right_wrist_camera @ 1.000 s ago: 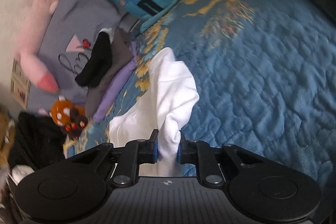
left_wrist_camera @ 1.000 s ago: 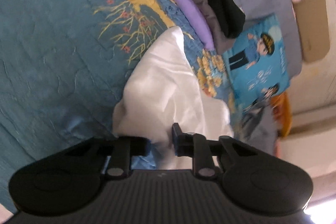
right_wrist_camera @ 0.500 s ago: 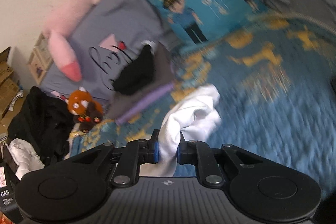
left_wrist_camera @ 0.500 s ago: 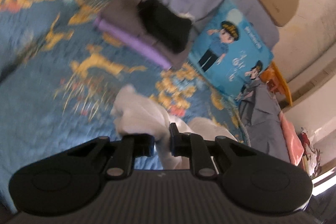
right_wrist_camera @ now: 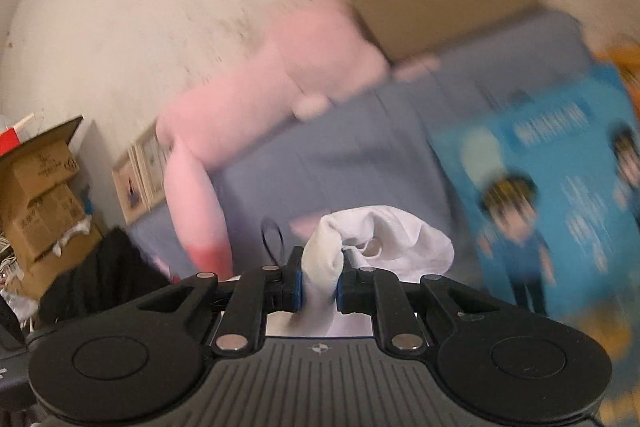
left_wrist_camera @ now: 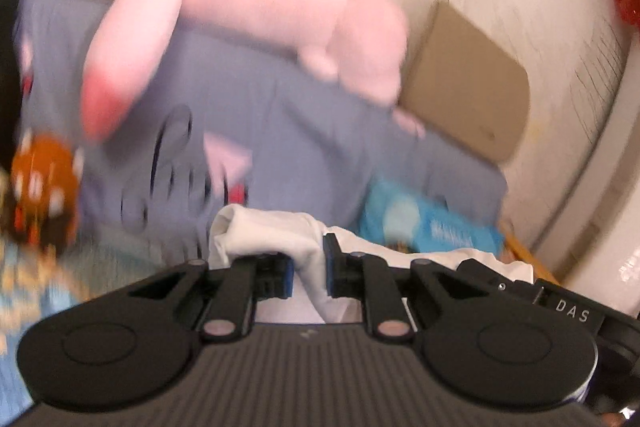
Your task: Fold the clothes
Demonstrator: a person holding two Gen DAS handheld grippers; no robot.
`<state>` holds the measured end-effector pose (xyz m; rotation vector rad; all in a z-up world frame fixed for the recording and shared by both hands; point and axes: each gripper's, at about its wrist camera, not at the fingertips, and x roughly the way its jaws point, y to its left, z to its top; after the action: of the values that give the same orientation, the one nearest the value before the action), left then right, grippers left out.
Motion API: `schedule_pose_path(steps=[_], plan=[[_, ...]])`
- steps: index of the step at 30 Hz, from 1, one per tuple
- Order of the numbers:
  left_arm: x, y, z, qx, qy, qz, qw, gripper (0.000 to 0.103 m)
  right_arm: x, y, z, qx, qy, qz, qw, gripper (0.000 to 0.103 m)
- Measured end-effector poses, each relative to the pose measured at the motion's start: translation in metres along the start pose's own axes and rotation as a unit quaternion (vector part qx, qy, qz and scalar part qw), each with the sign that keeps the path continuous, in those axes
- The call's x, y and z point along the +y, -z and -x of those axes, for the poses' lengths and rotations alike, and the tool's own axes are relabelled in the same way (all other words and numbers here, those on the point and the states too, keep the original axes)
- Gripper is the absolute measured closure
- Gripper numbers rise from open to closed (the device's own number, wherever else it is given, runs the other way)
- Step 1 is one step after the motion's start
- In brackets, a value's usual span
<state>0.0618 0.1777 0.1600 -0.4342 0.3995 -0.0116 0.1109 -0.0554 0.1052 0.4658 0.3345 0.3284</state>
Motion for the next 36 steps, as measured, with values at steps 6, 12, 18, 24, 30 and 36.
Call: schedule_pose_path(steps=[6, 12, 18, 24, 30, 36], plan=[[0.028, -0.017, -0.073, -0.005, -0.016, 0.004, 0.9999, 0.083, -0.027, 0.015, -0.072, 0.020, -0.009, -0.004, 1.000, 0.089], [0.108, 0.114, -0.154, 0.133, -0.069, 0.089, 0.9846, 0.083, -0.103, 0.145, -0.121, 0.157, 0.072, -0.053, 0.984, 0.088], [0.120, 0.138, -0.152, 0.124, -0.075, 0.089, 0.9854, 0.074, -0.111, 0.172, -0.109, 0.149, 0.067, -0.067, 0.984, 0.088], [0.112, 0.138, -0.137, 0.122, -0.084, 0.071, 0.9865, 0.074, -0.105, 0.165, -0.100, 0.136, 0.063, -0.064, 0.987, 0.087], [0.117, 0.149, -0.143, 0.139, -0.108, 0.060, 0.9825, 0.060, -0.130, 0.182, -0.099, 0.159, 0.095, -0.124, 0.975, 0.067], [0.124, 0.152, -0.141, 0.139, -0.120, 0.060, 0.9812, 0.050, -0.131, 0.176, -0.086, 0.134, 0.122, -0.101, 0.978, 0.071]])
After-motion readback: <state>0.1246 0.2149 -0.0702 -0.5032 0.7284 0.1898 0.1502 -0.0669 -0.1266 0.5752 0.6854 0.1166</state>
